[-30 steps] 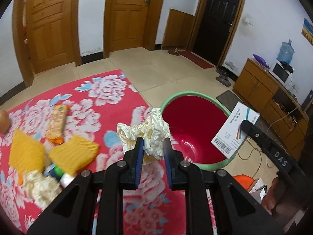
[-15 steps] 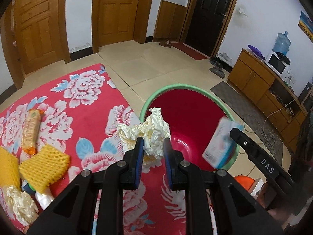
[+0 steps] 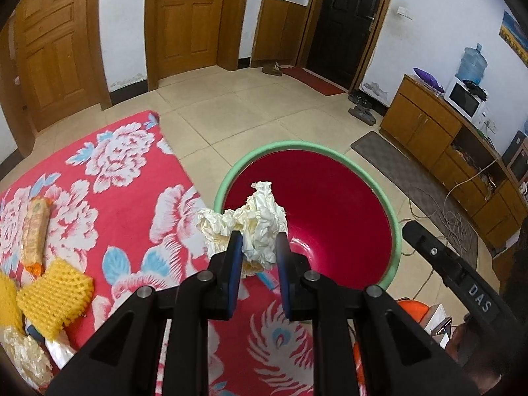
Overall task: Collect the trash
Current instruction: 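Open both grippers to drop the box and paper into the bucket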
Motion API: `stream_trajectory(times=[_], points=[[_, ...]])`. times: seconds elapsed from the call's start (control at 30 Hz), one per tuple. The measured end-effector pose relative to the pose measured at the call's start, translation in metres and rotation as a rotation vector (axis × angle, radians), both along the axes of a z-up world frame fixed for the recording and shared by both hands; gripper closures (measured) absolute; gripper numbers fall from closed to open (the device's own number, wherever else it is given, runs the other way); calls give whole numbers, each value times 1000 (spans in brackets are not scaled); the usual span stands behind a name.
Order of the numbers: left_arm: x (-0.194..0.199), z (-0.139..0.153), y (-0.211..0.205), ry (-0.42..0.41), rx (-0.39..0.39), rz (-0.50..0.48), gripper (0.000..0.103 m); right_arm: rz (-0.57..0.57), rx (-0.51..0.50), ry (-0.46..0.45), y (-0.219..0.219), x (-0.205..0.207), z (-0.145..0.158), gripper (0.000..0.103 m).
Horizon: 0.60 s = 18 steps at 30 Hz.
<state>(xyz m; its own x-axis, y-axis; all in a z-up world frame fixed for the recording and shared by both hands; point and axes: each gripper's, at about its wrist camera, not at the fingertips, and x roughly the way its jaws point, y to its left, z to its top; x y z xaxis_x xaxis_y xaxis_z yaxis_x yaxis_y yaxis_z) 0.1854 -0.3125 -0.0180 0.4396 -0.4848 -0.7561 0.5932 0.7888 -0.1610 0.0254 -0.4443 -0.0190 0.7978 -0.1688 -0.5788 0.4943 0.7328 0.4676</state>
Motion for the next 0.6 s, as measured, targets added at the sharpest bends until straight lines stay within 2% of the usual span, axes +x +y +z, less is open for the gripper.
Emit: stream_trajectory(times=[0.13,0.2,0.27,0.33,0.43,0.6], points=[[-1,1,-5,6,-10,-20,80,-10,-4,-9,-2,-3,0,74],[-1,1,-5,15,-19,-30,69,-11,5,-13,-4,-4,-2,74],[-2,2,-4,6,-23,-26,53,-10,11,-15,-5,-4,-3,74],[-3,4,-3,-9,-22,-19,48,-8,14,-16,-5,-5,-4,74],[-6,9,1,-22,-22,-16,46,-6,15,-21,-6,-7,-3,73],[-13,16,10,-41,-14,12,42,6,27,-26,-1,-9,1,66]])
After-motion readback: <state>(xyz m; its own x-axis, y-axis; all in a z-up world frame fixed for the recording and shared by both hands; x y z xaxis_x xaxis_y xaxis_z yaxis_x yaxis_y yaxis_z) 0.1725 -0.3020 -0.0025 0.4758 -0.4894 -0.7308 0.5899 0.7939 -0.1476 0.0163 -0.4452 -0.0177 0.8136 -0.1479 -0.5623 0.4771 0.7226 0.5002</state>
